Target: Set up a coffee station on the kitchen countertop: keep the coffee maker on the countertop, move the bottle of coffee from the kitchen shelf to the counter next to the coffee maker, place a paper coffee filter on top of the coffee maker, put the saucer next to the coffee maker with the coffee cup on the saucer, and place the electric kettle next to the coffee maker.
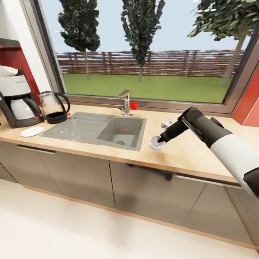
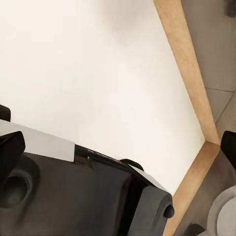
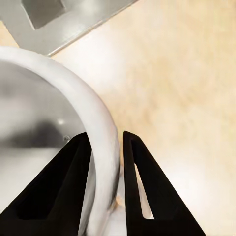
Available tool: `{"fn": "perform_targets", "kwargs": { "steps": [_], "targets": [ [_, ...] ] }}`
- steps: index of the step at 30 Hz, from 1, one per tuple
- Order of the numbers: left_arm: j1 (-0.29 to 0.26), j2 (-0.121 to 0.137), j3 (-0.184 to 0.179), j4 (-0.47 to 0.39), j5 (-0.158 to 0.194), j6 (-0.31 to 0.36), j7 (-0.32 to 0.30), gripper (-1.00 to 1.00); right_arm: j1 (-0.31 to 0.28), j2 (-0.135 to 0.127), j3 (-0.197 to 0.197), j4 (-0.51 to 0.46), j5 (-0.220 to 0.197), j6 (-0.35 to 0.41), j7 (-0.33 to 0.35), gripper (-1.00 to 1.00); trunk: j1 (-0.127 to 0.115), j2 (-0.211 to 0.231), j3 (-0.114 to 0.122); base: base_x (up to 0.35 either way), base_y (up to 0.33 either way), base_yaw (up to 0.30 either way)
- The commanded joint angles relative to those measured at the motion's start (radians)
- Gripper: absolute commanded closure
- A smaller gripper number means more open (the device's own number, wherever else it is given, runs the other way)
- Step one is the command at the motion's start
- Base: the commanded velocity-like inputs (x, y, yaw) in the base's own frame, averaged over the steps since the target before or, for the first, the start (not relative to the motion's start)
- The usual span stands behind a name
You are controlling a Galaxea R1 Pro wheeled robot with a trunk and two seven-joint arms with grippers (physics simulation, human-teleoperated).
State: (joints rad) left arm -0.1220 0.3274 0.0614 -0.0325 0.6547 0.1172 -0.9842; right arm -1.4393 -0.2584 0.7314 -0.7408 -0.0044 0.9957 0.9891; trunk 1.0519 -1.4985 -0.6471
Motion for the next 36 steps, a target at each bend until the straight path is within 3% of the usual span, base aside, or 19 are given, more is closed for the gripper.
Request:
{"fn": "perform_targets", "kwargs": {
  "steps": [1,8,21,36],
  "targets": [
    [-0.001,0.0,0.006,0.0,-0.001,0.01,-0.004,-1.0,-0.001,0.0,0.003,-0.002,0.0,0.004,0.002,1.0,0.0,0.0,-0.001,0.0,0.0,0.273],
    [-0.001,0.0,0.006,0.0,-0.001,0.011,-0.004,-1.0,-0.001,0.005,0.003,-0.002,0.0,0.004,0.002,1.0,0.0,0.0,-0.001,0.0,0.0,0.238],
    [-0.001,0.0,0.006,0.0,-0.001,0.01,-0.004,-1.0,-0.001,0.004,-0.002,-0.035,-0.001,0.004,0.003,1.0,0.0,0.0,-0.001,0.0,0.001,0.023],
    [-0.001,0.0,0.006,0.0,-0.001,0.011,-0.004,-1.0,-0.001,0.004,0.0,-0.035,0.0,0.004,0.002,1.0,0.0,0.0,-0.001,0.041,0.298,0.251]
  ]
}}
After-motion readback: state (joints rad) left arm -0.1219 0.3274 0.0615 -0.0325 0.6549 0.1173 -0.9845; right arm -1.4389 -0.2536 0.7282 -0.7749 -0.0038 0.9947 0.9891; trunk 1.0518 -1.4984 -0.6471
